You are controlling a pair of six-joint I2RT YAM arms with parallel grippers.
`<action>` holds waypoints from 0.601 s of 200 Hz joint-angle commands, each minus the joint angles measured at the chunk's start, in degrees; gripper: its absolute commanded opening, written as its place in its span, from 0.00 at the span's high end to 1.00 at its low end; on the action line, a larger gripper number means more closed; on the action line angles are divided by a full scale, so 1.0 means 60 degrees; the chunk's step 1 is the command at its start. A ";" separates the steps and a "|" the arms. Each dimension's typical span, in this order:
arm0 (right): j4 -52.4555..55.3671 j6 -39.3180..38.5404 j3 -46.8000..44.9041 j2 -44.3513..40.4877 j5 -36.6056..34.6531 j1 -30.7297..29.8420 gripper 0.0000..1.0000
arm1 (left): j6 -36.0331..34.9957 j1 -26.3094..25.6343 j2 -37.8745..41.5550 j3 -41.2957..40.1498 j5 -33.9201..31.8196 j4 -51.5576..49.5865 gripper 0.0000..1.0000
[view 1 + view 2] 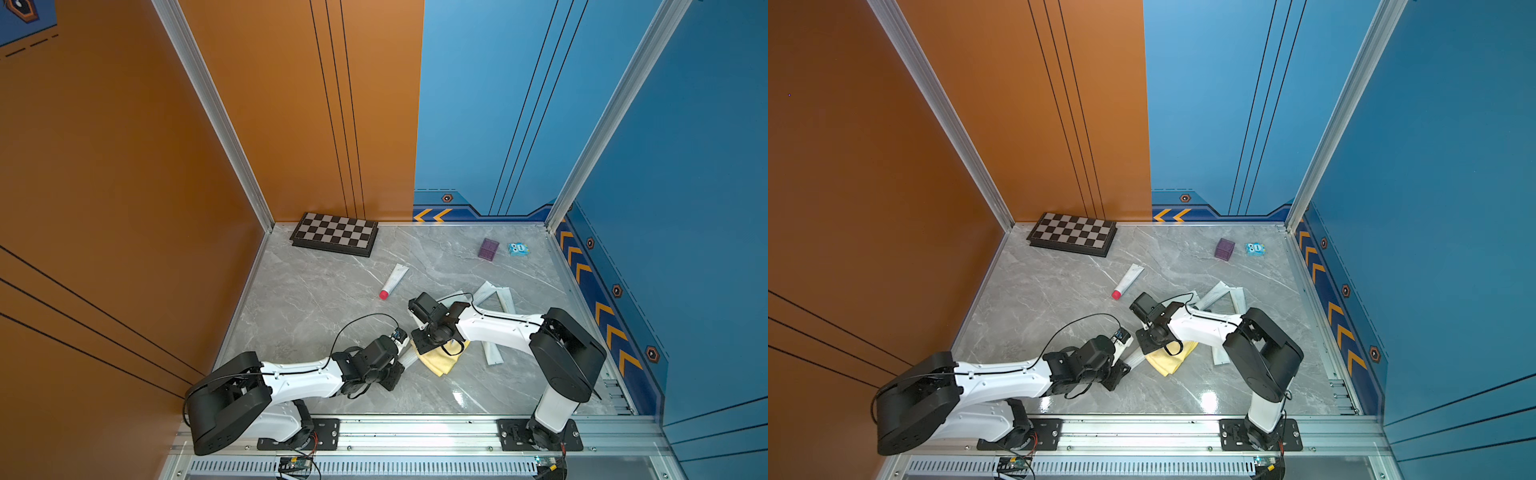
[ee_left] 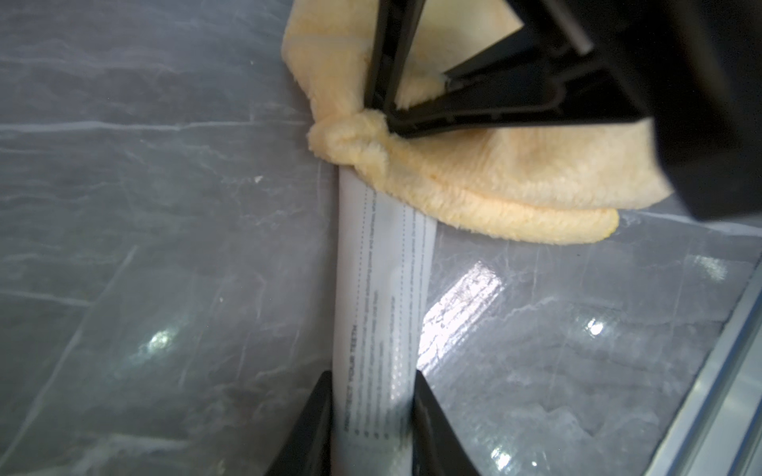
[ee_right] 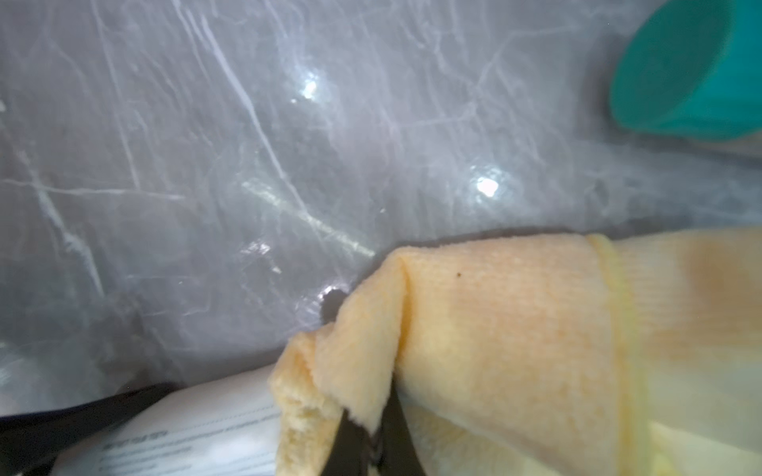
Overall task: Wipe the surface of the toothpaste tube
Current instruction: Wipe the dirt from the toothpaste tube.
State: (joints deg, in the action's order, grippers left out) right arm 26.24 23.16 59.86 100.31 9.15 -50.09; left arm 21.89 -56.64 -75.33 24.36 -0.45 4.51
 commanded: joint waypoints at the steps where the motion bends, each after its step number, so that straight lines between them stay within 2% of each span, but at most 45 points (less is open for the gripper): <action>1: 0.1428 0.0257 -0.0715 0.0405 0.3104 -0.0767 1.00 | -0.0089 -0.0050 -0.0320 -0.0162 -0.0234 -0.0606 0.75; 22: 0.1691 0.0171 -0.0787 0.0586 0.2362 -0.0537 1.00 | -0.0089 -0.0050 -0.0320 -0.0163 -0.0233 -0.0606 0.75; 47: 0.2024 0.0110 -0.0922 0.1016 0.0544 0.0114 1.00 | -0.0080 -0.0052 -0.0275 -0.0183 -0.0251 -0.0606 0.75; 88: 0.2230 0.0154 -0.0873 0.1301 -0.1627 0.0939 1.00 | -0.0082 -0.0052 -0.0248 -0.0182 -0.0248 -0.0606 0.75; 120: 0.2349 0.0190 -0.0642 0.1329 -0.2096 0.1114 1.00 | -0.0078 -0.0057 -0.0233 -0.0202 -0.0234 -0.0606 0.75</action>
State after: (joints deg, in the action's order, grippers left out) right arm 27.55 23.86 60.03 102.37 8.84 -44.27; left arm 21.74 -56.71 -75.35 24.36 -0.45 4.91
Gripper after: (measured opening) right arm 0.054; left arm 0.292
